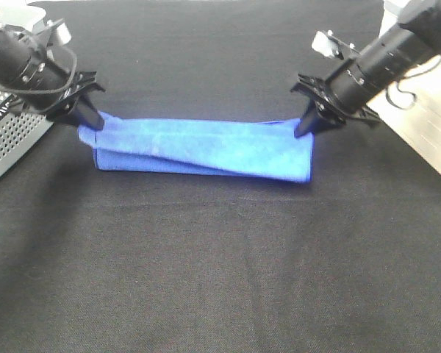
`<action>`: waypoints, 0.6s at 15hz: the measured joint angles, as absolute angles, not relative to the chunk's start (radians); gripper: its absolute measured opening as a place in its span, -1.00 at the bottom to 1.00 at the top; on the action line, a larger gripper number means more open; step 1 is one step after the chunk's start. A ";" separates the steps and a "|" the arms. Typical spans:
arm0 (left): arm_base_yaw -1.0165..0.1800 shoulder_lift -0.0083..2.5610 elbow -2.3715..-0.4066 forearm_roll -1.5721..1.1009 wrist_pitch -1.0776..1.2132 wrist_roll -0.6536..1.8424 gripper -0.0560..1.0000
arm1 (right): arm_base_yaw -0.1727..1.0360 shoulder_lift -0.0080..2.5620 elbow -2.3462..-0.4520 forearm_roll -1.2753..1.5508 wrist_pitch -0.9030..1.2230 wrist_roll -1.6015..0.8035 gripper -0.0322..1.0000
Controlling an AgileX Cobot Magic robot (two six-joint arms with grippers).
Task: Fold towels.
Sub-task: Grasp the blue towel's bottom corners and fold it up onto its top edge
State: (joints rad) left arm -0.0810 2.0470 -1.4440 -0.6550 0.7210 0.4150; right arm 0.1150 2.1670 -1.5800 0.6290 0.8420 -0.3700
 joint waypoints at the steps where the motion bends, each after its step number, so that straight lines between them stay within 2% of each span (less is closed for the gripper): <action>1: -0.081 2.070 -1.474 -0.649 0.704 0.415 -0.88 | 0.115 2.198 -1.636 0.627 0.844 -0.362 -0.94; 6: -0.081 2.163 -1.511 -0.642 0.610 0.415 -0.88 | 0.115 2.315 -1.797 0.623 0.857 -0.351 -0.94; 9: -0.082 2.227 -1.518 -0.688 0.568 0.418 -0.85 | 0.115 2.385 -1.822 0.616 0.858 -0.344 -0.92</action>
